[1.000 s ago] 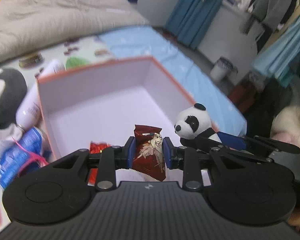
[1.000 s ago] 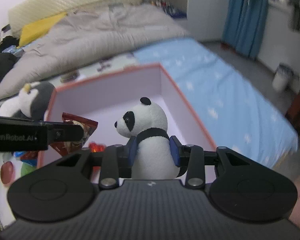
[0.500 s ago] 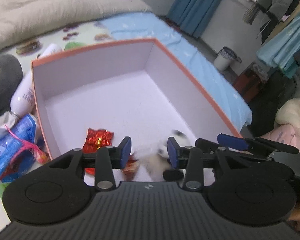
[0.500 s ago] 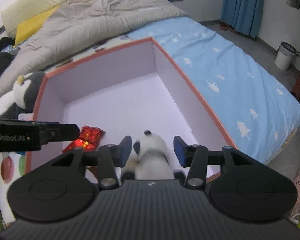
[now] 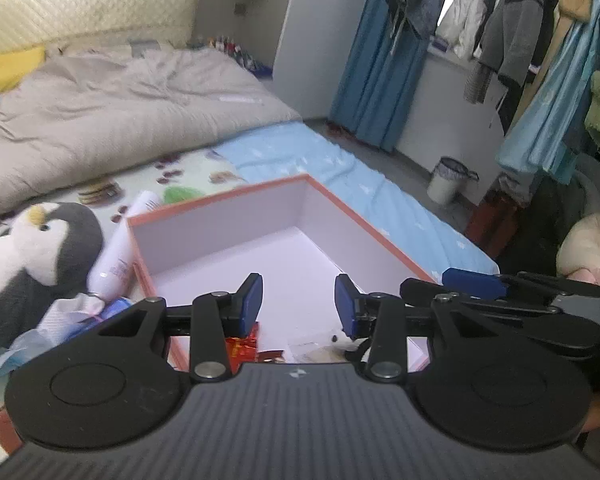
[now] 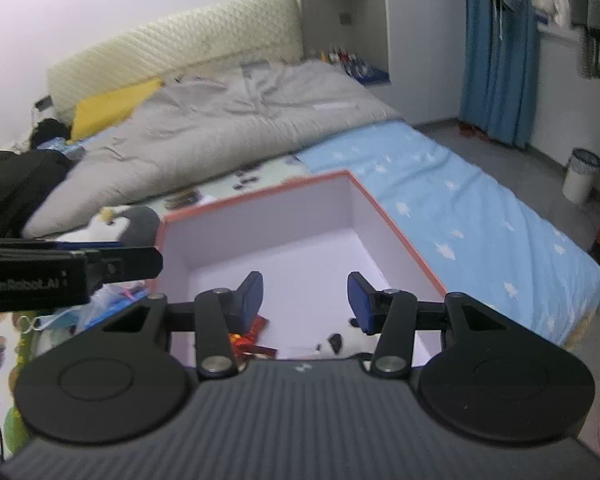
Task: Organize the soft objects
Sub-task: 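Open both tools to drop panda and wrapper into the pink box, then withdraw both tools from the box back over the bed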
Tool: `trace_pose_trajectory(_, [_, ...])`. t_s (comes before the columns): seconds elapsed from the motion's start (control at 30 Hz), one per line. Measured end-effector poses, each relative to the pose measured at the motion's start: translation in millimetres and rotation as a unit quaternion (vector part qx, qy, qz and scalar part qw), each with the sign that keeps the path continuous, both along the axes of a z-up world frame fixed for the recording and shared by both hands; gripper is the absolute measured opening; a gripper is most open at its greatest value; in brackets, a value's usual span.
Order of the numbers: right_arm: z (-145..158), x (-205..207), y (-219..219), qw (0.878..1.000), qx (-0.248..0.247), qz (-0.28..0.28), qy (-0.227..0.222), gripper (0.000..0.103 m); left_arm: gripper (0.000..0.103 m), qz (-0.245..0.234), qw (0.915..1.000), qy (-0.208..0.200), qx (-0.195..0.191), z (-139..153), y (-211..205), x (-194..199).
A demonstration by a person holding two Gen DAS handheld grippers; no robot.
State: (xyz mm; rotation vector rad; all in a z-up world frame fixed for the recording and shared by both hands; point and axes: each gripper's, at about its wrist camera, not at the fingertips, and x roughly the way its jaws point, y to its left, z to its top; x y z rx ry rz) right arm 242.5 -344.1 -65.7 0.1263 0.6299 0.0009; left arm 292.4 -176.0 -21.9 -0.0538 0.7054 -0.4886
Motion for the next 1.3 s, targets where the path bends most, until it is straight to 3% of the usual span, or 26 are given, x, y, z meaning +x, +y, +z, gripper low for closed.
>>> trace_pose_trajectory(0.23, [5,-33,25,0.999,0.006,0.024,-0.035,0.05,0.046,0.032,0.9991,-0.027,-0.006,0,43,-44])
trace_pose_trajectory(0.57, [-12,-78,60,0.998,0.016,0.035,-0.057,0.05,0.046,0.08,0.9961,-0.031,-0.018,-15,105,-99])
trace_pose_trajectory(1.07, [-26,-114,107,0.996,0.016,0.077,-0.048,0.05,0.046,0.117,0.9929,-0.02,-0.003,-40,143,-149])
trace_pose_trajectory(1.3, [-43,-131,128,0.995,0.01,0.095,-0.032,0.05,0.046,0.145,0.9893,-0.002,-0.014,-52,164,-164])
